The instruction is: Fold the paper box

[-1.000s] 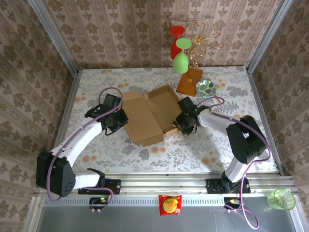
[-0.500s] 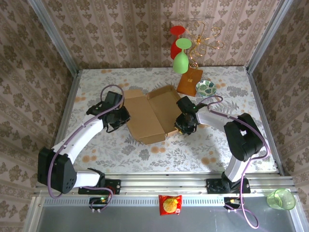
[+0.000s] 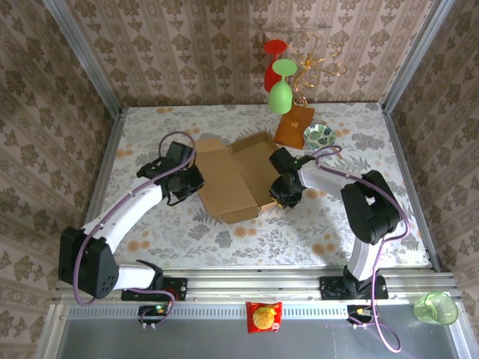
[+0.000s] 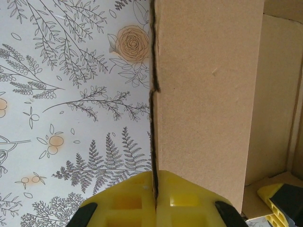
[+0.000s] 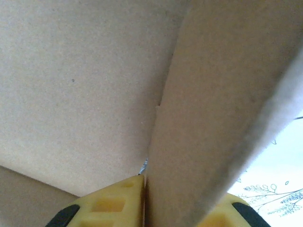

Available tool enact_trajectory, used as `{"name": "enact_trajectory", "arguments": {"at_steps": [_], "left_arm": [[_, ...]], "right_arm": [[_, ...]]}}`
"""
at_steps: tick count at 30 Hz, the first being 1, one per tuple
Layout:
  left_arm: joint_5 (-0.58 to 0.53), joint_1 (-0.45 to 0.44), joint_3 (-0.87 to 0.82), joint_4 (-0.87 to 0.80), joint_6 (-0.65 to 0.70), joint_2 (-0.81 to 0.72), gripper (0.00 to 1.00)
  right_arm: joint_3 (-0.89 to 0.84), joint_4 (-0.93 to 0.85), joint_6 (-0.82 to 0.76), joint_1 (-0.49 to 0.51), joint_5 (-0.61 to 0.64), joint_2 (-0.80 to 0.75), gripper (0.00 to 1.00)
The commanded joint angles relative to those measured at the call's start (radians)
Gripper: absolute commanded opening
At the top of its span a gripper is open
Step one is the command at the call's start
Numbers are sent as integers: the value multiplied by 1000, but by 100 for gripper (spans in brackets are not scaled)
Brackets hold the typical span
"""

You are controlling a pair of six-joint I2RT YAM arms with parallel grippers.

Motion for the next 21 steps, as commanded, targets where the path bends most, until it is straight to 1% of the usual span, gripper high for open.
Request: {"name": "enact_trajectory", "arguments": {"at_steps": [1, 3, 6, 11, 14, 19, 21], "left_arm": [[49, -22, 23, 12, -23, 15, 0], [50, -22, 22, 14, -24, 13, 0], [48, -23, 23, 14, -25, 16, 0], [45, -25, 36, 17, -19, 21, 0], [46, -29, 45, 21, -16, 31, 0], [43, -34, 65, 21, -5, 46, 0], [37, -35, 80, 13, 5, 48, 0]], "right_arm": [[6, -79, 17, 21, 34, 58, 22], [14, -88, 23, 21, 46, 61, 22], [29, -120, 33, 23, 59, 72, 19], [72, -225, 58, 36, 97, 98, 0], [135, -324, 87, 59, 113, 129, 0], [294, -509, 164, 99, 121, 194, 0], [355, -577, 192, 104, 91, 229, 0]]}}
